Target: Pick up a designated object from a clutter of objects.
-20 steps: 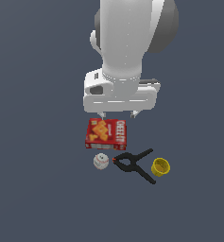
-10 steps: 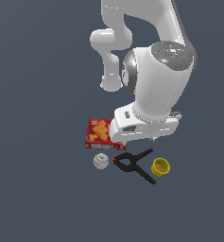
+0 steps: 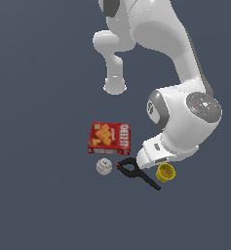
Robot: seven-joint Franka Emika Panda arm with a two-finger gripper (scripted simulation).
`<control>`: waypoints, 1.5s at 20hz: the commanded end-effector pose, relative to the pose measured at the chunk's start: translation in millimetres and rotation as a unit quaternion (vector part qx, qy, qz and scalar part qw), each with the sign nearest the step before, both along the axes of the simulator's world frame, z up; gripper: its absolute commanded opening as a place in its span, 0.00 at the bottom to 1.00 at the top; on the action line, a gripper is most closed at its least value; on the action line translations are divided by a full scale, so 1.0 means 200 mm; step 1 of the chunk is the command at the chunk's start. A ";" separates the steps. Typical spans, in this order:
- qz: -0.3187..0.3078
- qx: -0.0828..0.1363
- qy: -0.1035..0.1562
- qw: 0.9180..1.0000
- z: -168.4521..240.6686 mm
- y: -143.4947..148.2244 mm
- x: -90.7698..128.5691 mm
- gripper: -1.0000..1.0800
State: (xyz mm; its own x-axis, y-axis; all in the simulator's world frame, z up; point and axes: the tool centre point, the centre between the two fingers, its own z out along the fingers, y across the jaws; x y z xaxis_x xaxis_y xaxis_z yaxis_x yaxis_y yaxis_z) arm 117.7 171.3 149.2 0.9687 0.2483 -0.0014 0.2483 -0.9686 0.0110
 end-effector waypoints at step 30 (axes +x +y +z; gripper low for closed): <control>0.024 0.005 0.001 1.000 -0.52 0.23 0.02 0.96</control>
